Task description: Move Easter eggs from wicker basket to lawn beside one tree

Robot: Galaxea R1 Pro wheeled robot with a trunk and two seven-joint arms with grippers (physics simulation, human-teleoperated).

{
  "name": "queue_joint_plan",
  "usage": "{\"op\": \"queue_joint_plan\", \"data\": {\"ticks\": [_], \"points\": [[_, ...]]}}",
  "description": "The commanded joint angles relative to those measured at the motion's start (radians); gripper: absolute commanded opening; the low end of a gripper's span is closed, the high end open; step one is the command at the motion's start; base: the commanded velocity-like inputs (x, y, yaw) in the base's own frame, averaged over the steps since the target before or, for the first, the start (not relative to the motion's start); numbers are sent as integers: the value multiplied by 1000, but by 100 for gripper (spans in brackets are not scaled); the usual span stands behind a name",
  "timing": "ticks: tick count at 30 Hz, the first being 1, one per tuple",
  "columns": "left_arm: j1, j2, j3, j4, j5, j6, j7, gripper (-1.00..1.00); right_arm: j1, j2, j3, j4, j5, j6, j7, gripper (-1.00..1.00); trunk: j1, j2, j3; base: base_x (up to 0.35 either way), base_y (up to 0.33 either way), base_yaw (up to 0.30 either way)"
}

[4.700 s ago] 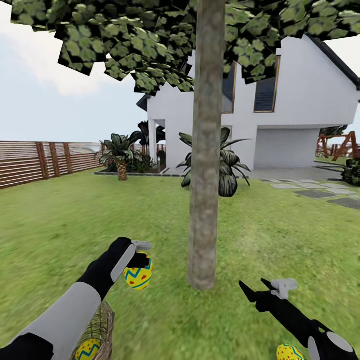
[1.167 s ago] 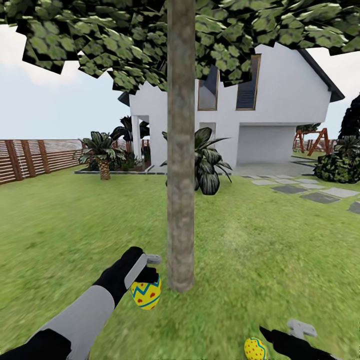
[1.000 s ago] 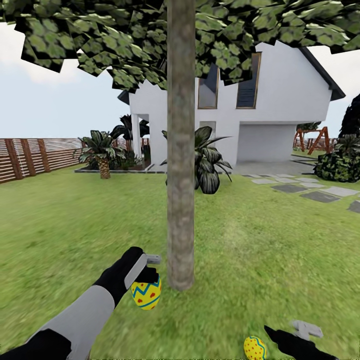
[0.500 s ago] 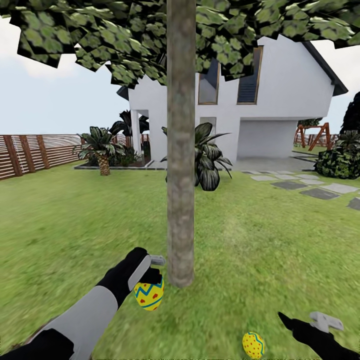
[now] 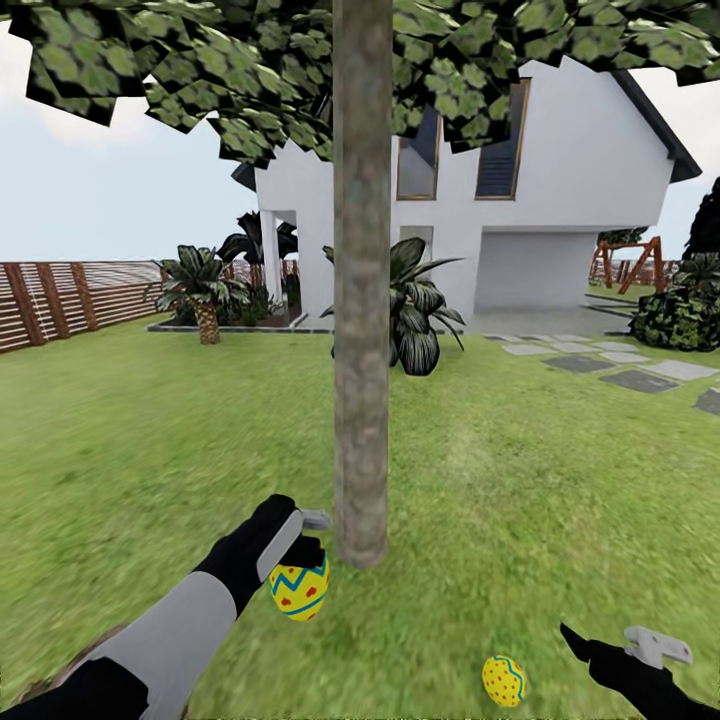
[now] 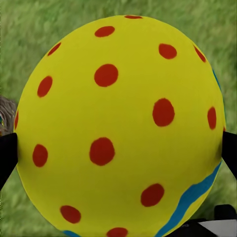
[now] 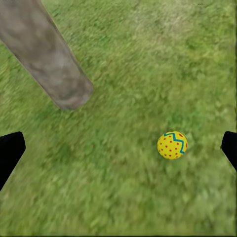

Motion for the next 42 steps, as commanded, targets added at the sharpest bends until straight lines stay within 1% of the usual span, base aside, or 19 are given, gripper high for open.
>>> {"op": "queue_joint_plan", "data": {"ticks": [1, 2, 5, 19, 30, 36, 42], "points": [[-1, 1, -10, -1, 10, 2, 9, -100, -1, 0, -3, 13, 4, -27, 7, 100, -4, 6, 0, 0, 0, 0], [-1, 1, -19, -1, 11, 2, 9, -100, -1, -1, -3, 30, 2, -50, 7, 100, -8, 13, 1, 0, 0, 0], [-1, 0, -23, -1, 12, -7, 9, -100, -1, -1, -3, 37, 1, -59, 7, 100, -19, 34, 6, 0, 0, 0], [-1, 1, -34, -1, 12, -14, 9, -100, -1, -2, -3, 41, 3, -63, 6, 100, -73, 132, 27, 0, 0, 0], [-1, 1, -34, -3, 12, -14, 9, -100, -1, -1, -2, 44, 6, -63, 5, 100, -115, 209, 43, 0, 0, 0], [-1, 2, -35, -13, 13, -16, 8, -100, -1, -1, -3, 44, 6, -63, 5, 100, -115, 209, 34, 0, -9, 0], [-1, 1, -35, -13, 12, -17, 10, -100, -1, -2, -3, 44, 4, -63, 6, 100, -115, 209, 32, 0, -221, 0]]}}
